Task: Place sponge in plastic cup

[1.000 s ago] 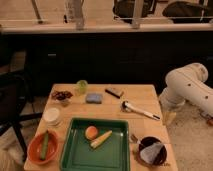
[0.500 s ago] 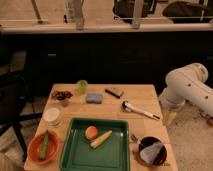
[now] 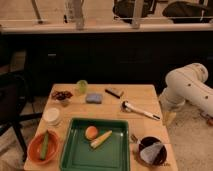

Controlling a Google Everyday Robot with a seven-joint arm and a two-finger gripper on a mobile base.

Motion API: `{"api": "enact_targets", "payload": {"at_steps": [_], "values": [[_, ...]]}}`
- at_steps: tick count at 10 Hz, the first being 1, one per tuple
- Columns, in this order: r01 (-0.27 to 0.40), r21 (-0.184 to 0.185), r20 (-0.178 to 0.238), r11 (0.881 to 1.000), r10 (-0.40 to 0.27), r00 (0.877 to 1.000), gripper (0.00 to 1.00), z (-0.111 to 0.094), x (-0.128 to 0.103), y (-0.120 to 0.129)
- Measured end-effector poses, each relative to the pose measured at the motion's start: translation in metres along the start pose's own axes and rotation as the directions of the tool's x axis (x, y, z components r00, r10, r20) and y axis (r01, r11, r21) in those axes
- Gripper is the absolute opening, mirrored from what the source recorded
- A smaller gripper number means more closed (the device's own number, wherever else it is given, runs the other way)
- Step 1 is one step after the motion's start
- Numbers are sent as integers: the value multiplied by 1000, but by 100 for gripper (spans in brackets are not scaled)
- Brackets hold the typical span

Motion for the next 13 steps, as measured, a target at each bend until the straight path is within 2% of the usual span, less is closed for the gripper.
{"api": "enact_targets", "payload": {"at_steps": [11,12,13], "values": [[0,0,1,1000,0,1000,80,0,0,0],[-3,3,4,1000,3,1000,80,0,-1,-1],[-15,14,29,1000,14,999,80,-2,-4,-4]]}}
